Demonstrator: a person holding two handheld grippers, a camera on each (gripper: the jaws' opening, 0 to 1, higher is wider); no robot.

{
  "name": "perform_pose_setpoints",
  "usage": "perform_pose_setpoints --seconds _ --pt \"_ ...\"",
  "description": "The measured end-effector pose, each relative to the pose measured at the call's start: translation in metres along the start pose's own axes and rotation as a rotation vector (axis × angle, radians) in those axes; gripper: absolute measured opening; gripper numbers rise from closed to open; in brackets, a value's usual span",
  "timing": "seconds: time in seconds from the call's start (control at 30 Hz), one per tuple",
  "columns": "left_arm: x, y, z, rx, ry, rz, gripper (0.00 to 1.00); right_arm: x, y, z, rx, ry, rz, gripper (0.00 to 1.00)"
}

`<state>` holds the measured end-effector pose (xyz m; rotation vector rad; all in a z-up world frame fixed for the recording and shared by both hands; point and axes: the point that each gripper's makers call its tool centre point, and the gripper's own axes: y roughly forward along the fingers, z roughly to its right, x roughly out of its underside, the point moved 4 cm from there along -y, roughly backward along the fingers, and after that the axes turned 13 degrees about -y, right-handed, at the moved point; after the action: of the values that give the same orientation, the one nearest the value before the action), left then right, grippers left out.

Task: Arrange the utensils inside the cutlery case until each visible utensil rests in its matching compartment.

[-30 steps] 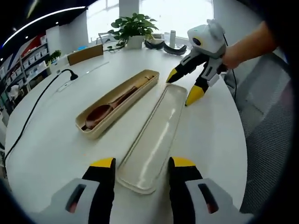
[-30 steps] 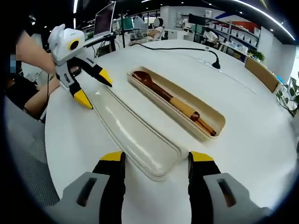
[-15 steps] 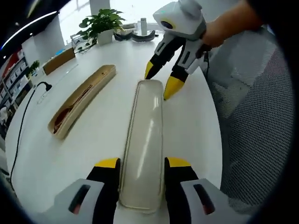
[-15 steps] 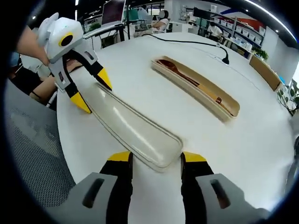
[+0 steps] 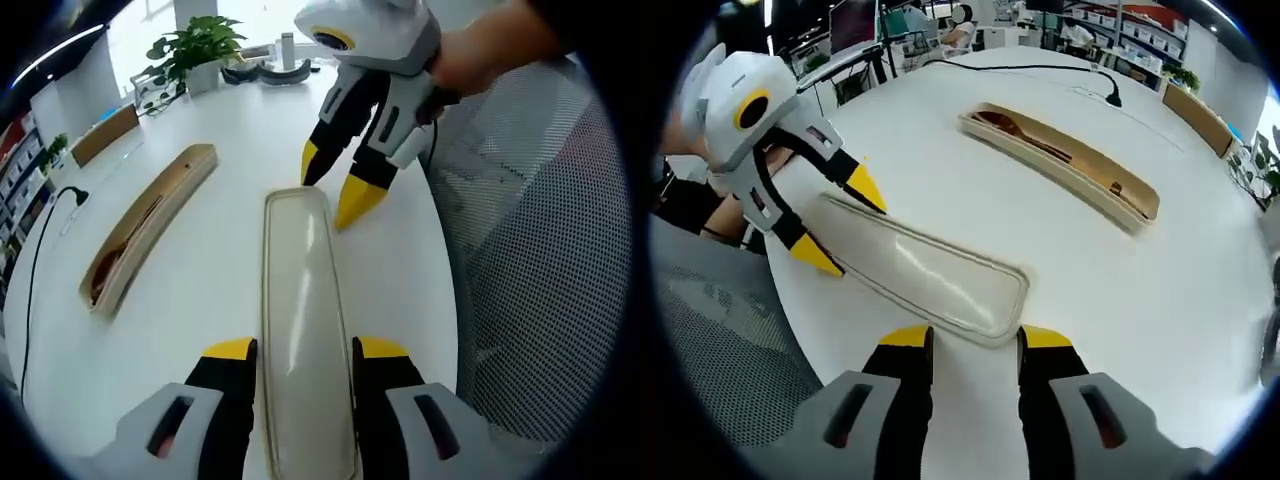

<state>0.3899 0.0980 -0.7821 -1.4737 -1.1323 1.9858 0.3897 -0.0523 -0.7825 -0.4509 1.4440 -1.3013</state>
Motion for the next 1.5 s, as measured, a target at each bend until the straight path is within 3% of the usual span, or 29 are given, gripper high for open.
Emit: perform_pose_setpoints --seconds 0.03,0.07,0.13,0.23,0.33,0.43,0.5,0.53,0.63,0.8,0.93,1.03,1.2,1.23,1.3,1.33,1.37,1.47,1.5 --pt "0.000 0.000 -0.001 0.014 -0.015 -0.001 0.38 -0.006 -0.001 0.003 0.049 -0.044 0.045 0.40" --pt "0.001 0.000 0.000 0.029 0.030 -0.001 0.38 -0.006 -0.002 0.005 0.071 -0.152 0.047 0.48" --pt "0.001 0.000 -0.001 0.054 0.059 -0.008 0.38 -0.012 -0.001 -0.002 0.028 -0.228 0.065 0.57" --pt "0.001 0.000 -0.002 0.093 0.118 -0.031 0.38 -0.019 0.002 -0.009 -0.028 -0.339 0.087 0.54" --pt "0.003 -0.002 -0.001 0.132 0.192 -0.065 0.38 -0.020 0.007 -0.008 -0.108 -0.291 0.076 0.54" --pt "0.002 -0.001 -0.003 0.136 0.190 -0.063 0.38 -0.022 0.009 -0.011 -0.180 -0.306 0.090 0.47" --pt "0.003 -0.001 -0.003 0.137 0.188 -0.056 0.39 -0.020 0.008 -0.022 -0.289 -0.277 0.078 0.39" --pt "0.003 -0.001 -0.003 0.134 0.182 -0.052 0.39 -0.022 0.008 -0.015 -0.253 -0.341 0.083 0.39" --pt "0.002 -0.001 -0.003 0.119 0.168 -0.046 0.41 -0.021 0.006 -0.012 -0.305 -0.312 0.055 0.37" --pt "0.000 0.000 -0.005 0.108 0.144 -0.061 0.44 -0.026 0.001 -0.009 -0.516 -0.016 0.076 0.37" --pt "-0.002 0.001 -0.007 0.127 0.162 -0.089 0.38 -0.023 -0.002 -0.013 -0.552 0.056 0.101 0.37" --pt "-0.003 -0.001 -0.011 0.160 0.204 -0.107 0.38 -0.020 -0.003 -0.020 -0.508 -0.025 0.135 0.37" --pt "-0.006 -0.002 -0.014 0.203 0.154 -0.118 0.38 -0.014 -0.005 -0.041 -0.403 -0.325 0.140 0.54" --pt "-0.007 -0.002 -0.015 0.211 0.150 -0.121 0.38 -0.012 -0.002 -0.038 -0.328 -0.424 0.122 0.52" --pt "-0.007 -0.002 -0.015 0.226 0.141 -0.125 0.38 -0.011 0.000 -0.034 -0.268 -0.475 0.098 0.40" --pt "-0.006 -0.003 -0.014 0.232 0.151 -0.129 0.38 -0.014 0.001 -0.037 -0.302 -0.389 0.140 0.35" --pt "-0.006 -0.002 -0.014 0.224 0.167 -0.133 0.38 -0.016 0.003 -0.035 -0.292 -0.281 0.140 0.35" --pt "-0.004 -0.001 -0.013 0.193 0.251 -0.139 0.37 -0.017 -0.001 -0.029 -0.371 -0.161 0.187 0.35" --pt "-0.004 0.000 -0.014 0.175 0.318 -0.145 0.35 -0.018 -0.003 -0.028 -0.427 -0.026 0.193 0.35"
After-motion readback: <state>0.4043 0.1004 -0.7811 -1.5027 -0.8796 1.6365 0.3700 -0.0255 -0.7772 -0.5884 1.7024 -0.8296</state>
